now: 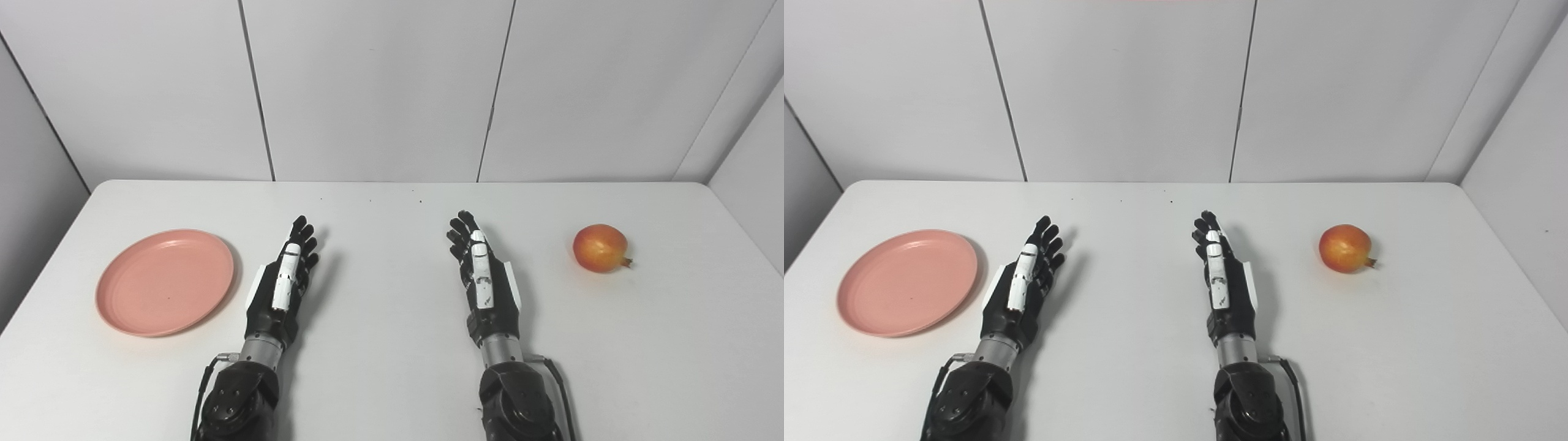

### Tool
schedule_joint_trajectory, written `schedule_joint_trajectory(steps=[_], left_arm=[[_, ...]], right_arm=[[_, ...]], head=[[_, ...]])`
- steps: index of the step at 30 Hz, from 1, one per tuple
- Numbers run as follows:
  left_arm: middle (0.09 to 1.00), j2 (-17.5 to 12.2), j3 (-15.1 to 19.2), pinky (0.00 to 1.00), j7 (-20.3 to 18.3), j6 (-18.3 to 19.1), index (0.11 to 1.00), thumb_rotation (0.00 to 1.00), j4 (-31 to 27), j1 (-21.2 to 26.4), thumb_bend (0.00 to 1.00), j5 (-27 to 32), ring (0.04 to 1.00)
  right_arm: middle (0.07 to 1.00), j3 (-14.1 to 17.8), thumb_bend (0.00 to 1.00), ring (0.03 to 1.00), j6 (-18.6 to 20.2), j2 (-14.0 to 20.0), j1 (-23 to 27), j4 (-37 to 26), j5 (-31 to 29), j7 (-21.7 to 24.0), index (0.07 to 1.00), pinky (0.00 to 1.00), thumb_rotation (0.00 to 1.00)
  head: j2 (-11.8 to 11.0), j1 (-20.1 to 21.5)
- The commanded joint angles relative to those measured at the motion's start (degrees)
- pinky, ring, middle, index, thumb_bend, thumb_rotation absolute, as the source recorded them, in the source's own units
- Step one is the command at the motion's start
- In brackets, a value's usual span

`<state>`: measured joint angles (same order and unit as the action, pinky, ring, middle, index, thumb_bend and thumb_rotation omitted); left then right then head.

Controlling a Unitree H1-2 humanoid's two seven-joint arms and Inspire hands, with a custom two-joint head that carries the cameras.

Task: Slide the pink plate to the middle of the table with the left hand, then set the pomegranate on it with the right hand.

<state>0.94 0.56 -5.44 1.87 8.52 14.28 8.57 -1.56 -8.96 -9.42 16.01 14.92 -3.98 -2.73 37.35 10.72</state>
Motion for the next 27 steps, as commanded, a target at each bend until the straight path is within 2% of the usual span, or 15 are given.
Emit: schedule_joint_trajectory(steps=[1,5,9,10,11,13,14,17,18,19,20,21,22,23,27], left_arm=[[1.0,-0.18,-0.35,1.0,-0.34,-0.03,0.987,1.0,-0.88,1.78,0.38,-0.31,0.998],[1.0,-0.11,-0.35,1.0,-0.24,0.04,0.986,1.0,-0.84,1.78,0.37,-0.32,0.996],[1.0,0.32,-0.38,1.0,-0.14,0.23,0.987,1.0,-0.96,1.69,0.37,-0.11,0.998],[1.0,0.58,-0.44,1.0,0.03,0.07,0.986,1.0,-0.86,1.65,0.37,-0.21,0.997],[1.0,0.75,-0.58,1.0,0.24,-0.26,0.985,1.0,-0.74,1.59,0.36,-0.57,0.996],[1.0,1.19,-0.84,0.99,0.65,-1.01,0.981,1.0,-0.38,1.46,0.36,-1.13,0.991],[1.0,1.82,-0.87,0.99,1.42,-1.6,0.98,1.0,0.1,1.39,0.36,-1.67,0.99],[0.975,2.88,-1.41,0.96,3.27,-2.53,0.949,1.0,1.13,1.26,0.36,-3.92,0.967],[0.969,3.01,-1.99,0.95,3.89,-2.39,0.941,1.0,1.18,1.12,0.37,-5.38,0.962],[0.968,3.09,-2.39,0.95,4.35,-2.28,0.939,1.0,1.2,1.01,0.37,-6.4,0.961],[0.966,3.31,-2.95,0.95,4.93,-2.05,0.936,1.0,1.17,0.9,0.37,-7.6,0.958],[0.961,3.44,-3.38,0.94,5.37,-1.89,0.933,1.0,1.14,0.84,0.38,-8.38,0.953],[0.959,3.78,-3.64,0.94,5.51,-1.96,0.933,1.0,1.33,0.86,0.38,-8.38,0.952],[0.959,4.03,-3.76,0.94,5.55,-2.03,0.935,1.0,1.46,0.88,0.38,-8.35,0.953],[0.97,4.97,-4.13,0.96,5.7,-4.03,0.953,1.0,3.91,1.39,0.37,-8.34,0.968]], right_arm=[[0.908,0.13,0.56,0.912,-0.63,-0.11,-1.83,1.61,-0.13,0.35,0.91,0.96,0.98],[0.907,0.12,0.57,0.912,-0.28,-0.11,-1.83,1.38,0.05,0.18,0.907,0.96,0.97],[0.91,0.14,0.56,0.914,-0.22,0.21,-1.97,1.22,0.09,0.39,0.911,0.96,0.98],[0.911,0.23,0.56,0.916,0.02,0.37,-2.08,1.1,-0.07,0.52,0.912,0.96,0.98],[0.912,0.31,0.56,0.92,0.29,0.46,-2.19,0.94,-0.16,0.53,0.913,0.98,0.98],[0.911,0.57,0.57,0.921,1.35,0.69,-2.46,0.42,-0.61,0.63,0.911,1.0,0.98],[0.911,0.67,0.57,0.922,0.83,1.15,-2.63,0.49,-0.89,1.06,0.91,1.0,0.98],[0.918,0.87,0.53,0.921,-0.47,2.24,-2.98,0.88,-1.62,1.84,0.918,0.98,1.0],[0.918,1.0,0.53,0.918,-0.64,2.64,-3.13,0.97,-1.94,2.04,0.918,0.97,1.0],[0.918,1.08,0.53,0.917,-0.75,2.92,-3.24,1.03,-2.17,2.19,0.918,0.97,1.0],[0.918,1.45,0.53,0.916,-0.95,3.11,-3.35,1.17,-2.5,2.09,0.919,0.97,1.0],[0.906,1.73,0.53,0.904,-1.09,3.21,-3.42,1.28,-2.71,2.02,0.906,0.96,0.97],[0.902,1.92,0.53,0.9,-1.35,3.49,-3.49,1.51,-2.93,2.19,0.901,0.95,0.96],[0.905,2.01,0.53,0.905,-1.53,3.68,-3.53,1.67,-3.08,2.34,0.904,0.96,0.96],[0.908,2.28,0.54,0.912,-1.81,4.87,-3.73,2.44,-4.01,3.43,0.907,0.98,0.97]], head=[[-0.03,-0.07],[-0.15,-0.4],[-0.55,-2.81],[-1.07,-4.83],[-1.07,-4.83],[-1.61,-7.33],[-2.45,-10.3],[-3.39,-12.77],[-4.51,-15.57],[-4.51,-15.57],[-5.47,-18.05],[-5.47,-18.05],[-6.32,-19.83],[-6.32,-19.83],[-8.68,-23.36]])
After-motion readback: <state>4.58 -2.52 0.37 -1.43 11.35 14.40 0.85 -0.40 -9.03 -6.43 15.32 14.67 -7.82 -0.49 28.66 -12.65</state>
